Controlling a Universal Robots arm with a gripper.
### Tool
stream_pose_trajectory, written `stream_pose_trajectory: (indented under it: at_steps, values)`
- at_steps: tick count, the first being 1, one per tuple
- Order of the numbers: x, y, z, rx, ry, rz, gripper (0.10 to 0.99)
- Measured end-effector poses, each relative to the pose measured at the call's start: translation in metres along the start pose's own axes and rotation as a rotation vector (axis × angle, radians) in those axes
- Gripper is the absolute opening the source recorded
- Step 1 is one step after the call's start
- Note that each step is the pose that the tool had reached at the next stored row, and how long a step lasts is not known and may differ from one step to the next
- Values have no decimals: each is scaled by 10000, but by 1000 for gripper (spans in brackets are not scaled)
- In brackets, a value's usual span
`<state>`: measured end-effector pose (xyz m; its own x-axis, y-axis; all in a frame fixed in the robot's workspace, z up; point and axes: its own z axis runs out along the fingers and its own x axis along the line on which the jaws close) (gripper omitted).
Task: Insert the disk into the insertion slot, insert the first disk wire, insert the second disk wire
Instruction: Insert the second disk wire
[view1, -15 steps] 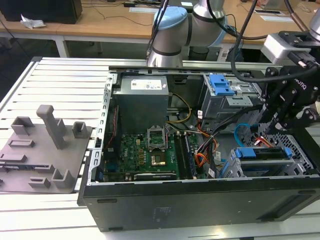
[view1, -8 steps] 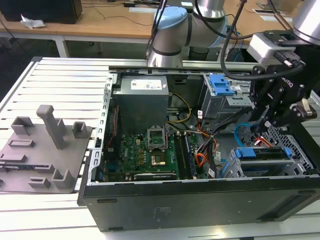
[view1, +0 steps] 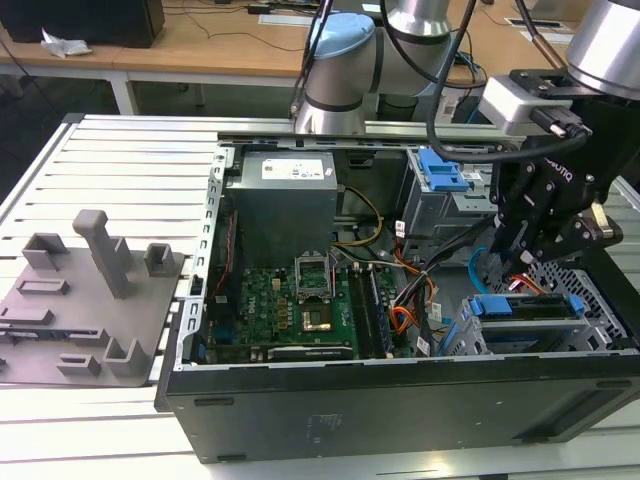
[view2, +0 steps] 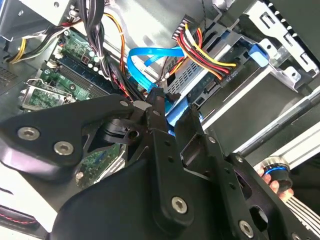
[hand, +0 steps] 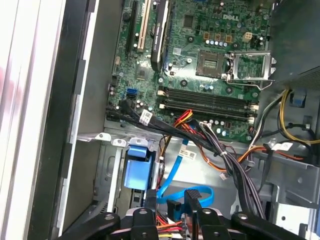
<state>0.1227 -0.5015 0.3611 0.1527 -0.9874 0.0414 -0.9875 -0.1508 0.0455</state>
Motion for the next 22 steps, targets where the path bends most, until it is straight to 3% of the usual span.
stream_pose_trajectory:
  at_steps: [4, 6, 7, 8, 13, 22]
  values:
    - [0, 0, 1, -1, 6, 0, 345]
    - [0, 0, 1, -1, 9, 0, 220]
    - [0, 0, 1, -2, 11, 1, 220]
    - [0, 0, 1, -2, 13, 1, 165]
    - [0, 0, 1, -4, 23, 1, 165]
    - [208, 26, 40, -3, 23, 0, 165]
